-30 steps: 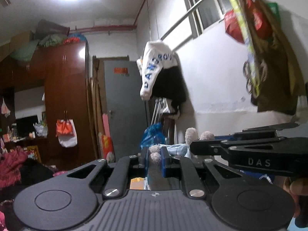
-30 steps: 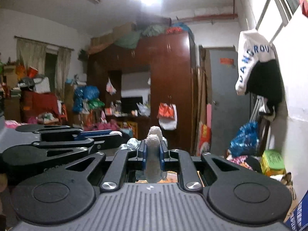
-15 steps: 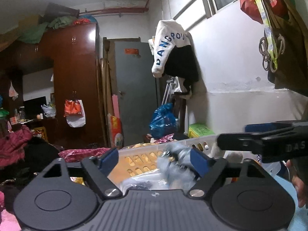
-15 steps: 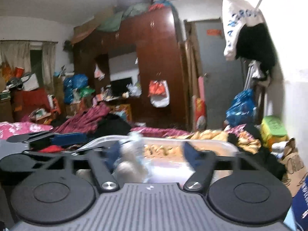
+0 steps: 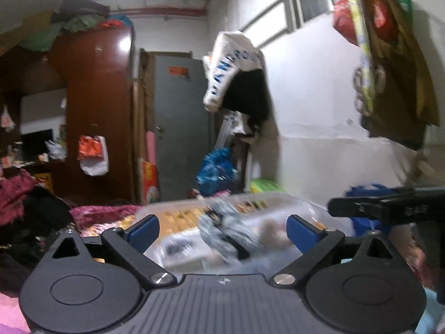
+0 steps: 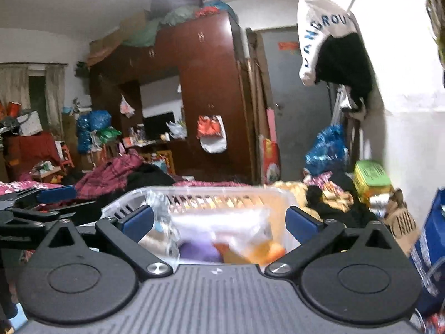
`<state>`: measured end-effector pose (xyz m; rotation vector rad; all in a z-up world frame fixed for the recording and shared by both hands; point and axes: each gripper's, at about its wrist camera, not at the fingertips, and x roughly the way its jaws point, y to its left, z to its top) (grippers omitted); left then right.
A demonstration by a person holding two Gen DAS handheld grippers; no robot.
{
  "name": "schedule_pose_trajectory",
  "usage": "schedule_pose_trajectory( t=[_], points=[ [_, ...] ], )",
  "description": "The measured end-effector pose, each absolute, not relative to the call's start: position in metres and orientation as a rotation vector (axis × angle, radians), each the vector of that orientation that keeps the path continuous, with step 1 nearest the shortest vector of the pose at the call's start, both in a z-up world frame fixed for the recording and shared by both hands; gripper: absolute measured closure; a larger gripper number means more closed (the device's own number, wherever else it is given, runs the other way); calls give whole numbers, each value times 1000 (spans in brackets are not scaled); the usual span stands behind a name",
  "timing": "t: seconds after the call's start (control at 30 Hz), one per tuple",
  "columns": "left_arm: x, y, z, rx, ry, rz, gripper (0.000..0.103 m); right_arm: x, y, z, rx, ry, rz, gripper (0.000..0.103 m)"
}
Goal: Organize objects
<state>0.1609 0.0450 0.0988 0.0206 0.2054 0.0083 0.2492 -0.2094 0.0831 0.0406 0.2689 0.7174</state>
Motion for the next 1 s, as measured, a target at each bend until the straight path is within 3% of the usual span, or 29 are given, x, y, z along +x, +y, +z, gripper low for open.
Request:
schedule_pose_trajectory(
  t=[0.33,0.6,1.0],
  points=[
    [118,30,89,32,285,15,4,206,-206,75,-97,272,608,0],
    [75,37,82,-57,250,-19,4,175,-223,67,-24,284,650,0],
    [83,14,63,-30,309,-22,4,176,-235,49,15,316,610,0]
  ],
)
